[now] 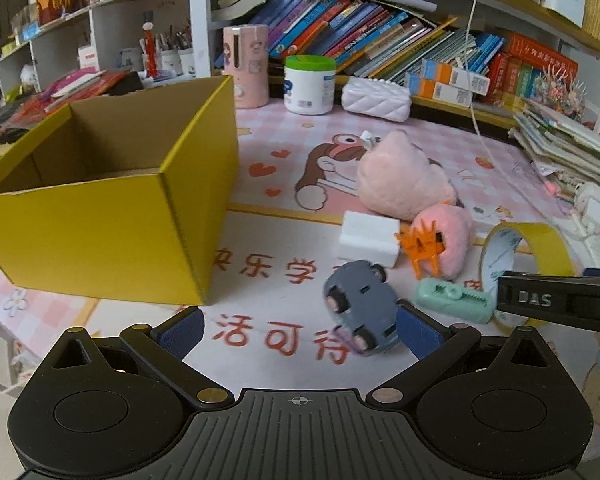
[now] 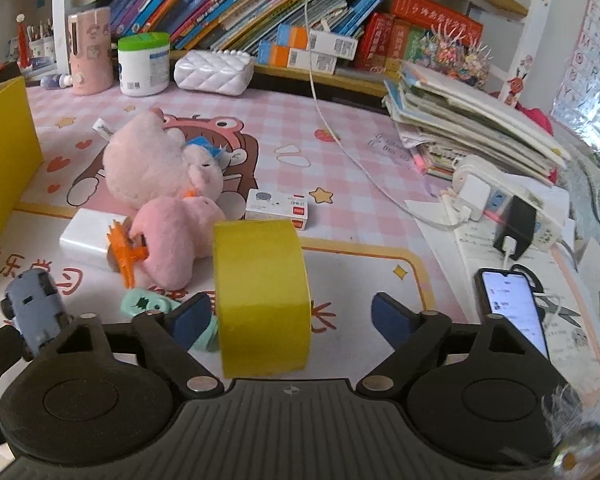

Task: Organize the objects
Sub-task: 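Move the right tool toward the yellow tape roll while the left tool approaches the grey toy car, then close the right tool on the tape roll rim while the left tool grasps the grey toy car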

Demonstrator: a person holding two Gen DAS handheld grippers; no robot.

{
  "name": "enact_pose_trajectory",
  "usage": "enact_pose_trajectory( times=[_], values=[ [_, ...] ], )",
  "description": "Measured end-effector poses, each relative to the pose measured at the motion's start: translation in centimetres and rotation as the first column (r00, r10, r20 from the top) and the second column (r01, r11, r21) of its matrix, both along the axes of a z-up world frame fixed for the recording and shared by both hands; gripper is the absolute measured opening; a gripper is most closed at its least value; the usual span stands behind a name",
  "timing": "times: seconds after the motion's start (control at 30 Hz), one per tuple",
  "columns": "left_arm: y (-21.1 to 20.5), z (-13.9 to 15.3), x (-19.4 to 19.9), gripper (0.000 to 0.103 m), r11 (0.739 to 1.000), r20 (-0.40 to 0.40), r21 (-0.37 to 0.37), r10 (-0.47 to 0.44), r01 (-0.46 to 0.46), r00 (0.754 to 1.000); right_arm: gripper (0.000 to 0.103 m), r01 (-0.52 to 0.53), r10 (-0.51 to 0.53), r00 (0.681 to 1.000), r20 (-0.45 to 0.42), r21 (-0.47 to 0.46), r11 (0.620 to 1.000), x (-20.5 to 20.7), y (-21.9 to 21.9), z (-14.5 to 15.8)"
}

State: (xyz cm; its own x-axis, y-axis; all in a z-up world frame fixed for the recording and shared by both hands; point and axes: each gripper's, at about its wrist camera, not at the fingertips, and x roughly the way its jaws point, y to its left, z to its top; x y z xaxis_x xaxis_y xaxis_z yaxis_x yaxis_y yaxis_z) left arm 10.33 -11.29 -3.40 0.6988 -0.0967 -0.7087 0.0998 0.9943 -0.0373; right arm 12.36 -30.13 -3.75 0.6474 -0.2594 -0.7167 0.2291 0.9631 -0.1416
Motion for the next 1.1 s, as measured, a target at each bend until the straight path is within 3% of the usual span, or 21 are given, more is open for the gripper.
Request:
enact_pose_trajectory(
  times=[0.17, 0.27, 0.43, 0.5, 0.57, 0.77, 0.93, 1.1],
  values=[
    [-1.0, -0.1, 0.6, 0.103, 1.000, -0.006, 0.007, -0.014, 0.014, 1.000, 0.064, -0.012, 0.013, 1.000, -0.022, 0.042, 0.999, 1.3, -1.1, -0.5],
    [-1.5, -0.1, 0.8, 0.103, 1.000, -0.010, 0.014, -0.023, 0.024, 1.000, 0.044, -0.035, 0.037, 0.999, -0.025, 0.077, 0.996, 1.7, -1.6, -0.5],
    [-2.7, -0.2, 1.4, 0.103, 0.999, -0.013, 0.023, -0.044, 0.044, 0.999, 0.037, -0.037, 0.035, 0.999, 0.026, 0.087, 0.996, 1.5, -2.9, 0.4],
    [-3.2, -0.4, 1.8, 0.103, 0.999, -0.017, 0.016, -0.048, 0.048, 0.999, 0.023, -0.016, 0.012, 0.998, 0.054, 0.083, 0.996, 1.4, -3.7, 0.9],
    [-3.6, -0.5, 2.1, 0.103, 0.999, -0.026, 0.006, -0.048, 0.049, 0.998, 0.017, 0.001, -0.009, 0.997, 0.074, 0.098, 0.995, 1.1, -4.6, 1.3],
    [-5.0, -1.1, 3.1, 0.102, 0.999, -0.057, 0.012, -0.031, 0.032, 0.998, 0.015, 0.051, -0.067, 0.989, 0.136, 0.116, 0.992, 0.3, -7.1, 2.4],
    [-5.3, -0.7, 3.0, 0.101, 1.000, -0.028, 0.009, -0.019, 0.019, 0.999, 0.015, 0.075, -0.107, 0.976, 0.190, 0.167, 0.983, -0.4, -8.6, 3.3],
    [-5.2, -0.7, 2.8, 0.101, 1.000, -0.021, 0.024, 0.003, -0.003, 1.000, 0.015, 0.077, -0.113, 0.976, 0.185, 0.191, 0.979, -0.5, -8.8, 3.1]
  ],
)
